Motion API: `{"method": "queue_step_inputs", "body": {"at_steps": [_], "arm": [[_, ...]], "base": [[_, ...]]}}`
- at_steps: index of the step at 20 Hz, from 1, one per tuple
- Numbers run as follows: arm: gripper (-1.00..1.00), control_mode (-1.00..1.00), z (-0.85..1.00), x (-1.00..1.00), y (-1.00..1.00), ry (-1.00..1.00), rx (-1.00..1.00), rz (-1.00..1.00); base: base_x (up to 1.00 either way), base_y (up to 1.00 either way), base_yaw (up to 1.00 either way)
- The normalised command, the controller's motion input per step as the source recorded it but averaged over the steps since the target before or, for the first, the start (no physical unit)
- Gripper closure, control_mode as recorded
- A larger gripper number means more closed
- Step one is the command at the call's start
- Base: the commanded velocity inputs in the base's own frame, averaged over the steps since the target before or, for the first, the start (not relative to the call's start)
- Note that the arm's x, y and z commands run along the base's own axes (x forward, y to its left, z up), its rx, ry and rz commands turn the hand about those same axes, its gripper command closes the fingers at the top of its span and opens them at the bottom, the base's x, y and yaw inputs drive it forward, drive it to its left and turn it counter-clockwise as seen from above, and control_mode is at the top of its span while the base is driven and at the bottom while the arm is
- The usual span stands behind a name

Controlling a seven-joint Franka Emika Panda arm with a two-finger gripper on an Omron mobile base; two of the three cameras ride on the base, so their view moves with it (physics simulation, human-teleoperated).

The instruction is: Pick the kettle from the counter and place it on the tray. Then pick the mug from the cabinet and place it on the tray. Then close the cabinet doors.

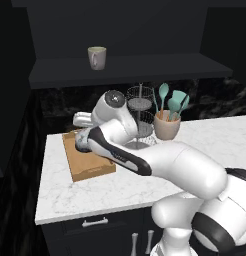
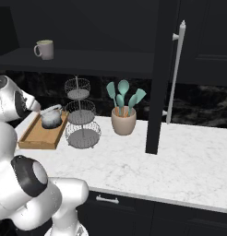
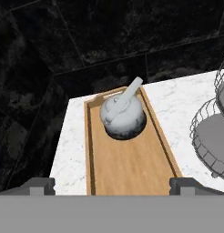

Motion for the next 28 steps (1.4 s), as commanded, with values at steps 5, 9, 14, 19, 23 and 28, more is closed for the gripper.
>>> {"method": "queue_step_inputs", "body": {"at_steps": [5,9,14,19,23,28], "arm": [[-1.00,-1.00,0.84,-0.41,-0.03,0.00,-0.10,-0.01],[-1.00,-1.00,0.80,-0.20,0.00,-0.01,-0.13,-0.08],[-1.00,-1.00,0.74,-0.19,0.00,-0.18,-0.16,-0.03],[-1.00,-1.00,0.63,0.00,-0.06,-0.08,-0.12,0.00],[-1.00,-1.00,0.52,0.21,-0.04,0.00,-0.06,0.00],[-1.00,-1.00,0.43,0.29,-0.04,-0.04,-0.04,-0.02]], "base": [[0.00,0.00,0.00],[0.00,0.00,0.00],[0.00,0.00,0.00],[0.00,0.00,0.00],[0.00,0.00,0.00],[0.00,0.00,0.00]]}}
